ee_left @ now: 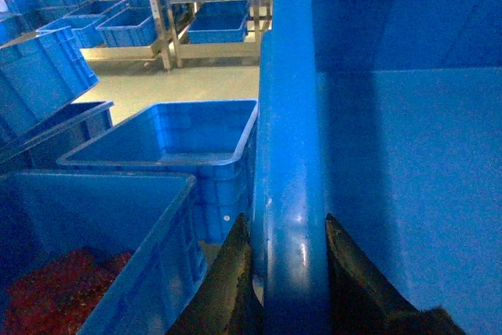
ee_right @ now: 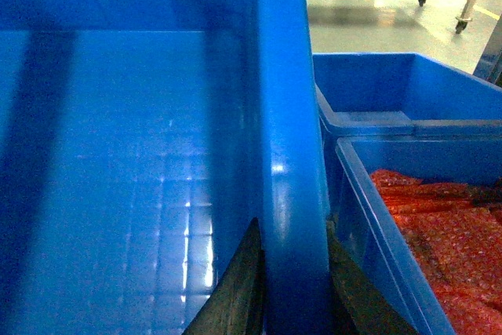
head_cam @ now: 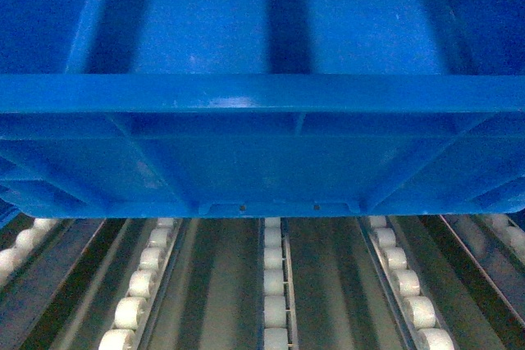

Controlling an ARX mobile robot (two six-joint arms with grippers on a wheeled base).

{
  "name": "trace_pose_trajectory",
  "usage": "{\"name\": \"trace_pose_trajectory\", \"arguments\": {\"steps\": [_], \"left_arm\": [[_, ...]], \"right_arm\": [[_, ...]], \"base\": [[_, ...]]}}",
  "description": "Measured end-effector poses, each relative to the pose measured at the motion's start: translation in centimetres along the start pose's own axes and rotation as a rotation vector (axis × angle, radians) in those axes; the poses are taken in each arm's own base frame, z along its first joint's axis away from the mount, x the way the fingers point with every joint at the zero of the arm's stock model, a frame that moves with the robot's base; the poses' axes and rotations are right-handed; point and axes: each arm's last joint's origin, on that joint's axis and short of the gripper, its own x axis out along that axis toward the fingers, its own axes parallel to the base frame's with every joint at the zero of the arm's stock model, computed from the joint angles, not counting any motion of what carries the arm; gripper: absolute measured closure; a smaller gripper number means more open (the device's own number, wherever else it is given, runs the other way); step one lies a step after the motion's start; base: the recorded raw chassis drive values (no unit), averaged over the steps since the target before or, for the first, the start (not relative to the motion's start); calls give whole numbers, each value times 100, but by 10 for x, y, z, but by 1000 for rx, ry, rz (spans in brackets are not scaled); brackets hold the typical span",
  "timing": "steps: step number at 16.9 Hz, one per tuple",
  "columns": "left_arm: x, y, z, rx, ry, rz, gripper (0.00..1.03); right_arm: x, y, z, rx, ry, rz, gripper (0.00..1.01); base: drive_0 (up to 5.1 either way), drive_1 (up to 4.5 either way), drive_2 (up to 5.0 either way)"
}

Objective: Place box next to blue box on left shelf

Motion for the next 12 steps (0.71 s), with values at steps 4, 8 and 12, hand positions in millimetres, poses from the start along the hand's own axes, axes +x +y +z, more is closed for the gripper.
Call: {"name": "trace_pose_trajectory", "arguments": {"steps": [4,8,12], "left_arm": [[0,0,0,0,0,0,86],[0,0,0,0,0,0,86],[0,0,0,0,0,0,86]], "right_arm": [[0,0,0,0,0,0,91],[0,0,0,0,0,0,91],[0,0,0,0,0,0,91]], "base": [[0,0,0],[0,0,0],[0,0,0]]}}
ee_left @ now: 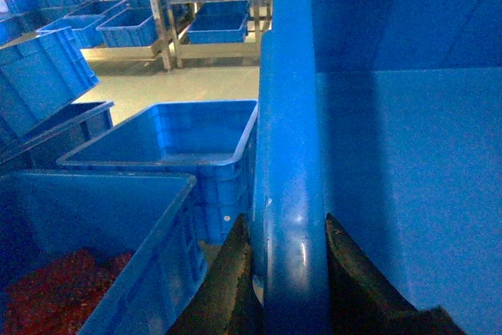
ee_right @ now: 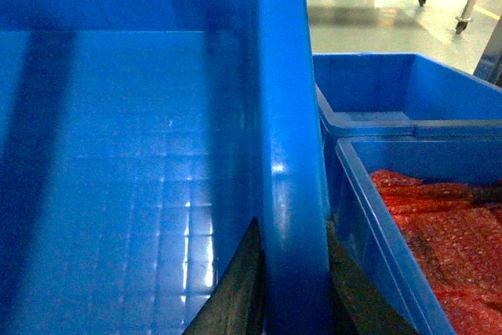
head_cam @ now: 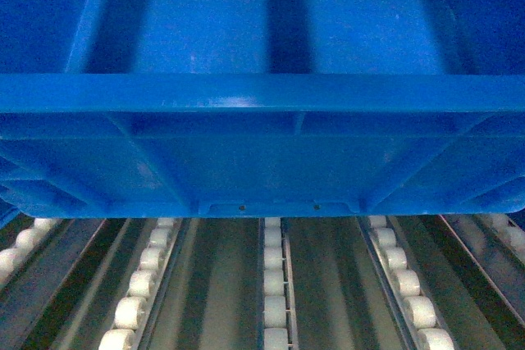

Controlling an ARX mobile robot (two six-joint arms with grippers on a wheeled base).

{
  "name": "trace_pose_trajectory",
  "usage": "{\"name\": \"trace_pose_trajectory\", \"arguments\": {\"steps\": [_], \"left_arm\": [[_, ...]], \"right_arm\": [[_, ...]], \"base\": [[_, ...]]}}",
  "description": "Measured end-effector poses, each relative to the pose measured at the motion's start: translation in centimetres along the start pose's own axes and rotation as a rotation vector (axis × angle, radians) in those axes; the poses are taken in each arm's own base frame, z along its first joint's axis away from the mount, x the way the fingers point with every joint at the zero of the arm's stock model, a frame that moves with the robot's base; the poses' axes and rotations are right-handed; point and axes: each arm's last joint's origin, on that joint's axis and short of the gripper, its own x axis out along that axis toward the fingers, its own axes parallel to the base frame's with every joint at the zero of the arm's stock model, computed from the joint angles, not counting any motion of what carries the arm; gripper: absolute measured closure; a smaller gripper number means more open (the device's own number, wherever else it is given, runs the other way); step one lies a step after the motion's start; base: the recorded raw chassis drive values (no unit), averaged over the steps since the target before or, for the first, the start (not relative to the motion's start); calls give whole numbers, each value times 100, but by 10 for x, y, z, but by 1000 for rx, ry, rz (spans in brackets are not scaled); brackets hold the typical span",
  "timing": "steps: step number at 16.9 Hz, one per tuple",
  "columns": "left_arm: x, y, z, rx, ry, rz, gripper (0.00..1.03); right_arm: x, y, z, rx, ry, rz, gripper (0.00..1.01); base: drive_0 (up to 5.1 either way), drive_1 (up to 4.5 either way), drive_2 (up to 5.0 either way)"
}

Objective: Place box next to blue box on left shelf

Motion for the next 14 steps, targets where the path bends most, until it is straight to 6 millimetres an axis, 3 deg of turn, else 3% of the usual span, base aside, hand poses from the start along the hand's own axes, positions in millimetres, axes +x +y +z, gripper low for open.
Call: {"name": "trace_pose_trajectory", "arguments": {"steps": [12,14], "left_arm": [[0,0,0,0,0,0,86],[1,0,4,24,117,40,86]], "right_arm": [[0,0,0,0,0,0,91],[0,-2,3,-7,81,54,91]], "base": [[0,0,0],[0,0,0]]}}
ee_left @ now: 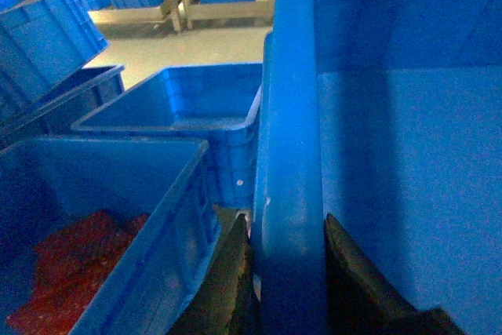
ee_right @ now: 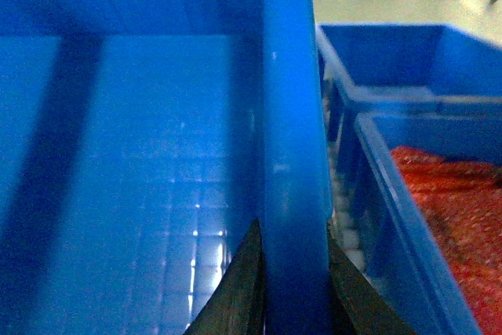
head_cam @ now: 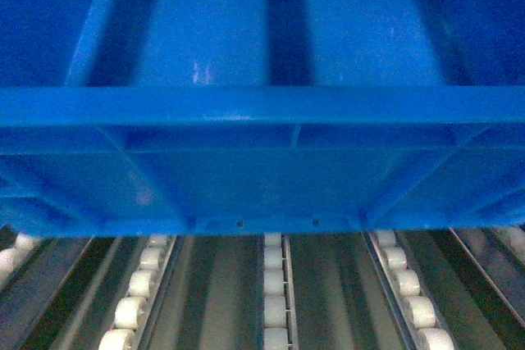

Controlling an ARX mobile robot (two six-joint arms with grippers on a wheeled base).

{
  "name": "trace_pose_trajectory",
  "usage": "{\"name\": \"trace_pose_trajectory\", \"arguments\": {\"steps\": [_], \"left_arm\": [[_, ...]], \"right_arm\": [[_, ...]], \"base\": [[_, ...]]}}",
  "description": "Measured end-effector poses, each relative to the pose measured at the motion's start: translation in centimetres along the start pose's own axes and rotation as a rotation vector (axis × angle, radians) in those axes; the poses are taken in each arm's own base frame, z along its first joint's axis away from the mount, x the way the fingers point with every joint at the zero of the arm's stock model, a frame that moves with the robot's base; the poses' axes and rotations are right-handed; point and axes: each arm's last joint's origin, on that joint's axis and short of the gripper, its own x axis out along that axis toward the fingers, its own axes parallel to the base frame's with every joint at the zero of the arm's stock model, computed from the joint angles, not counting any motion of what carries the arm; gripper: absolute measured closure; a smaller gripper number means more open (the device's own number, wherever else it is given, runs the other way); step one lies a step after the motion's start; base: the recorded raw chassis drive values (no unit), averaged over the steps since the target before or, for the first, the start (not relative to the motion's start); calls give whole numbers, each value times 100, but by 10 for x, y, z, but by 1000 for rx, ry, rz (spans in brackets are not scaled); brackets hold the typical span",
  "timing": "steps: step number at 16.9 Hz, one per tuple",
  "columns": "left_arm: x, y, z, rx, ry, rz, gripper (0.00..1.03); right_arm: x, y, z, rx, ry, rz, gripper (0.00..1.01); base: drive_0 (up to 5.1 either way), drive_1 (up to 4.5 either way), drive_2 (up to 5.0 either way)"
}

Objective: Place box next to blue box on left shelf

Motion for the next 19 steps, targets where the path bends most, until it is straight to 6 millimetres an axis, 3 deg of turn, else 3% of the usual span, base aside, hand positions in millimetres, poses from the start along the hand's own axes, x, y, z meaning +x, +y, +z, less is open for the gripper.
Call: {"name": "trace_pose_trajectory", "arguments": {"steps": [6,13,19], "left_arm": [[-1,7,-16,67,229,5,86],[-4,4,-56,49,558,-60,86],[-5,4,-63,55,589,-63,86]], "right_arm": [[-1,-12,-15,82,262,114,92],[1,-17,-57,31,518,65,92],[0,-19,-62,18,545,60,92]], "base": [[0,0,0],[0,0,0],[0,0,0]]}}
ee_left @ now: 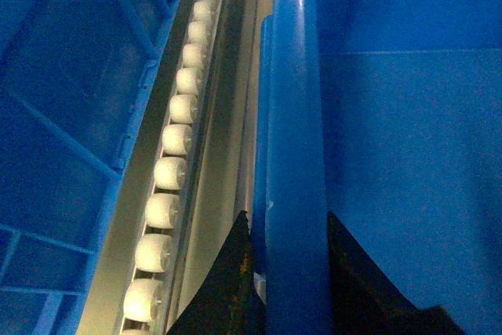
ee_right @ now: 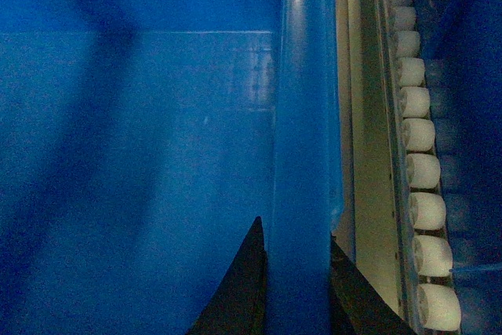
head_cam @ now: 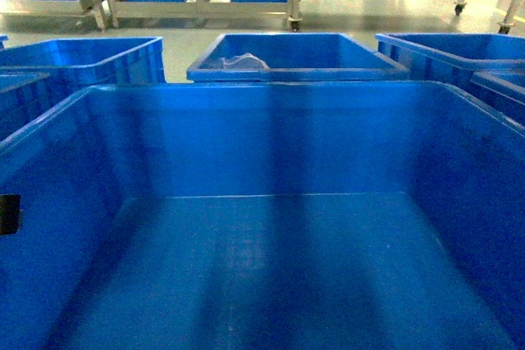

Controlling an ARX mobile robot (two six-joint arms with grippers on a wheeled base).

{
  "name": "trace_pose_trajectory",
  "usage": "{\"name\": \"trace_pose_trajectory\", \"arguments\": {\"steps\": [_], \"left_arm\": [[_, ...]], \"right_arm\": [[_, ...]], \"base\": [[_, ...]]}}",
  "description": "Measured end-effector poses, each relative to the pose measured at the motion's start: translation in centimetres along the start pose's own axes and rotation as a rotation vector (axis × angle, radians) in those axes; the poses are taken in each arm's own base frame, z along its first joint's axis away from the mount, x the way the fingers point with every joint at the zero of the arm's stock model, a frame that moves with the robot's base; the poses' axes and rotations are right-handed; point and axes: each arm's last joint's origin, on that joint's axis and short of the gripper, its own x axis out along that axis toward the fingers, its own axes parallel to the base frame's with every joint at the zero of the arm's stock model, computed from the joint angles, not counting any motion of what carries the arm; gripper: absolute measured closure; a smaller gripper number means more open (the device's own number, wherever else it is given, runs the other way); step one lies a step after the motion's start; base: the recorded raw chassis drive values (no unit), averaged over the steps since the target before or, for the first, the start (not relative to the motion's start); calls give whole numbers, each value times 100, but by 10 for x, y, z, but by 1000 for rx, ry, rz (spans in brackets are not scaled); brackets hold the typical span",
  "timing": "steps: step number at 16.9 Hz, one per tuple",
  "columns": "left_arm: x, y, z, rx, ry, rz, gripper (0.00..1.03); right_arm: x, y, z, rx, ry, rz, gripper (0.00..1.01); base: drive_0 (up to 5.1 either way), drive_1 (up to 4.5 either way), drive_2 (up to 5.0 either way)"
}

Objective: Place box next to blue box on left shelf

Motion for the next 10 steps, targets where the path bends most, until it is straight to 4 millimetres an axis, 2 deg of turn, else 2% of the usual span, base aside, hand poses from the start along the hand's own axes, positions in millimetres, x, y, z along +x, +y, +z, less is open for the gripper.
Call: {"name": "trace_pose_trajectory", "arguments": {"steps": [10], "left_arm": [[1,0,-1,23,-4,5,86]], "right_arm": [[1,0,-7,4,24,-7,92]], "base": [[0,0,0]]}}
